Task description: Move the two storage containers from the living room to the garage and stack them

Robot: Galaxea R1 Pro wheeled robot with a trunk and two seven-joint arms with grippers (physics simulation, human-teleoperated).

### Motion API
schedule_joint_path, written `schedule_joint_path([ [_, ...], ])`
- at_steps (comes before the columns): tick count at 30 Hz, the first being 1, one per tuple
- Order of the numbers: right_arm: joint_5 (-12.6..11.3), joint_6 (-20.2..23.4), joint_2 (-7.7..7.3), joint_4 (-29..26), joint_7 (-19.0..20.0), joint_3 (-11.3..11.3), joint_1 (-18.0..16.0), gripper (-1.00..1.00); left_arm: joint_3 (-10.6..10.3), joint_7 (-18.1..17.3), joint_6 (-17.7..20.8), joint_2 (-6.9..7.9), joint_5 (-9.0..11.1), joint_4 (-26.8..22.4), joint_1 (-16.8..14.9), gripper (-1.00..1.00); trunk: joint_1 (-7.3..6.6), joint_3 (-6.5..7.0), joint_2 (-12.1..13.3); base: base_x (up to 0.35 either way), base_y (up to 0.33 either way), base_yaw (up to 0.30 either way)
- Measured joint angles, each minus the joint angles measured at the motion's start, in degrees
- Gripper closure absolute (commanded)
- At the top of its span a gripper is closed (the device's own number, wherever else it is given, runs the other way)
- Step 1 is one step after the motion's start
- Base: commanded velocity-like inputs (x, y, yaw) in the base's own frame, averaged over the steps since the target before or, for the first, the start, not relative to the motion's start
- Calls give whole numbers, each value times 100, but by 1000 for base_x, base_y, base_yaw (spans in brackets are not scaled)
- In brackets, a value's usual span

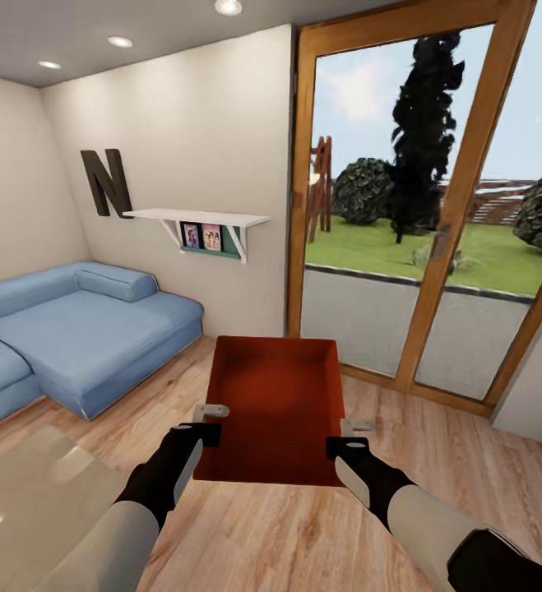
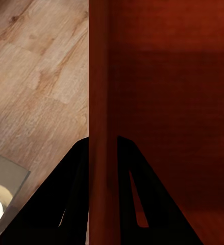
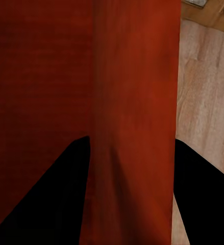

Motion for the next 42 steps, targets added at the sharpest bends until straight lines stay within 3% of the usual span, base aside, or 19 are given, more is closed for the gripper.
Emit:
schedule_joint_path([
  [42,69,18,6,1,14,-40,-3,100,2,7,-3,1,15,4,-2,100,0,-67,0,0,0,269],
])
